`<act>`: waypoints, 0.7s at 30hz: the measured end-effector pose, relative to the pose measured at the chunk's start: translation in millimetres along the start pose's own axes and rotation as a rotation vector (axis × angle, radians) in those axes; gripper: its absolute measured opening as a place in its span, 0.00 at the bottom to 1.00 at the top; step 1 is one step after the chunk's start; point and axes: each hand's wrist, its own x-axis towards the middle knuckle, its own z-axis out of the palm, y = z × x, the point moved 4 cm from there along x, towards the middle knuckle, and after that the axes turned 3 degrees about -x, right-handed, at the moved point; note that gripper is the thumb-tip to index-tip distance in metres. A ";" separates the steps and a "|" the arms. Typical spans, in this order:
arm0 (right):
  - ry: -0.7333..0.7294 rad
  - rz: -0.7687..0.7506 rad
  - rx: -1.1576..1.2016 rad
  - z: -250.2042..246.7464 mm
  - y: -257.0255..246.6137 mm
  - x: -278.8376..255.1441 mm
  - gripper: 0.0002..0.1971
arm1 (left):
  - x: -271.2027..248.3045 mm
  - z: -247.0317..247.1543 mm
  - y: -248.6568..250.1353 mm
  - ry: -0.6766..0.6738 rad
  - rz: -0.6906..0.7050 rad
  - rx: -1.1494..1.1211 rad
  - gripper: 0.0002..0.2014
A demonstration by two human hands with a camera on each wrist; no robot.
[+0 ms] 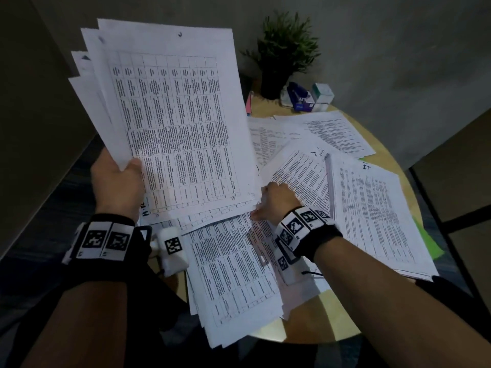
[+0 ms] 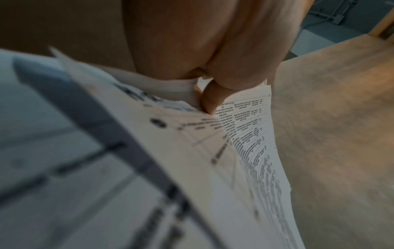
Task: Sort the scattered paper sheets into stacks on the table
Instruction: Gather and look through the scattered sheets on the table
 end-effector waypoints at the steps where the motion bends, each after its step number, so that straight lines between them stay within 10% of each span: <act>1: 0.002 0.028 0.090 1.1 2.4 0.5 0.36 | -0.4 -0.6 0.3 -0.006 0.003 -0.005 0.19; 7: 0.066 -0.048 0.448 -13.8 25.4 2.3 0.09 | -2.7 1.0 1.8 -0.053 0.026 -0.005 0.19; 15: 0.344 -0.123 1.183 -97.9 51.4 6.9 0.11 | -7.6 13.5 -1.9 -0.182 -0.036 -0.037 0.19; 21: 0.149 -0.333 1.604 -125.4 26.3 6.7 0.16 | -17.1 26.3 2.1 -0.367 -0.052 -0.003 0.21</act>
